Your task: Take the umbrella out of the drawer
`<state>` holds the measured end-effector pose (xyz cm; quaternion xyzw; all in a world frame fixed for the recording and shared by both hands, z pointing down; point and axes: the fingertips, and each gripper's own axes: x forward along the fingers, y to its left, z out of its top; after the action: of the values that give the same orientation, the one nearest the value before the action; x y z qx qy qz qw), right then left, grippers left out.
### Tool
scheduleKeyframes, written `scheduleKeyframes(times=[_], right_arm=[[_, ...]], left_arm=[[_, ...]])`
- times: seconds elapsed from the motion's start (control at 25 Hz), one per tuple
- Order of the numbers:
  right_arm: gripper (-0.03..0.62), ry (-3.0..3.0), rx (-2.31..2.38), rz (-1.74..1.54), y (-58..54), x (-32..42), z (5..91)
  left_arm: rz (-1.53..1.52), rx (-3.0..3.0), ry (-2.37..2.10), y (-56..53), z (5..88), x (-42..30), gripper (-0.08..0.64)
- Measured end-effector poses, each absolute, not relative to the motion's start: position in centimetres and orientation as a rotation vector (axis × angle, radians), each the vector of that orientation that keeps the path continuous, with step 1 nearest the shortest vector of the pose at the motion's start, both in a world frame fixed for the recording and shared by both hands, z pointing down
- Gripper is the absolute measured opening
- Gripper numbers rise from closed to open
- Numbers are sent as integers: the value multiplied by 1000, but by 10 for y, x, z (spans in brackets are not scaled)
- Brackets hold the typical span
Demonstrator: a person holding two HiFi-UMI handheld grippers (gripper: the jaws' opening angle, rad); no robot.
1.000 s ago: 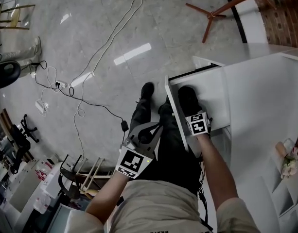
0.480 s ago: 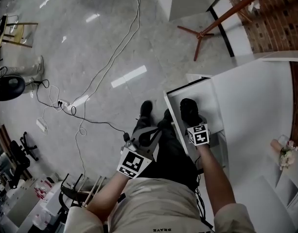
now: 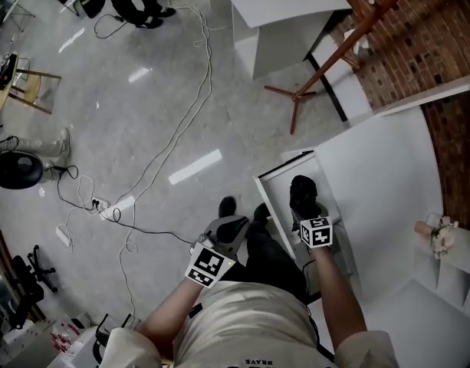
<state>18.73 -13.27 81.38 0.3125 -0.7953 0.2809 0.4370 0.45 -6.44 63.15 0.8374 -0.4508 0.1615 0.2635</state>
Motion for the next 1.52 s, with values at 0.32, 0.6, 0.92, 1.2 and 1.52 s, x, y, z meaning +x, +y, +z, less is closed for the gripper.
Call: scheduleKeyframes(times=[0.32,0.6,0.92,1.2,1.52], right_arm=[[275,-2033,932,724,-140,183,753],[275,-2055,1063,704,-153,181,718],[275,-2100,1283,732,-159,182,679],[275,-2140,1505,725,-142,205,631],[275,-2168,1729,704,-115,253,579]], left_arm=[[426,2321,-1180,-73,621,-15,29],[393,2378,-1164,-92,609,-36,29],[388,2504,-1062,-113,593,-47,29],[390,2551,-948,-117,588,-35,29],[368,2631,-827,-125,567,13,29]])
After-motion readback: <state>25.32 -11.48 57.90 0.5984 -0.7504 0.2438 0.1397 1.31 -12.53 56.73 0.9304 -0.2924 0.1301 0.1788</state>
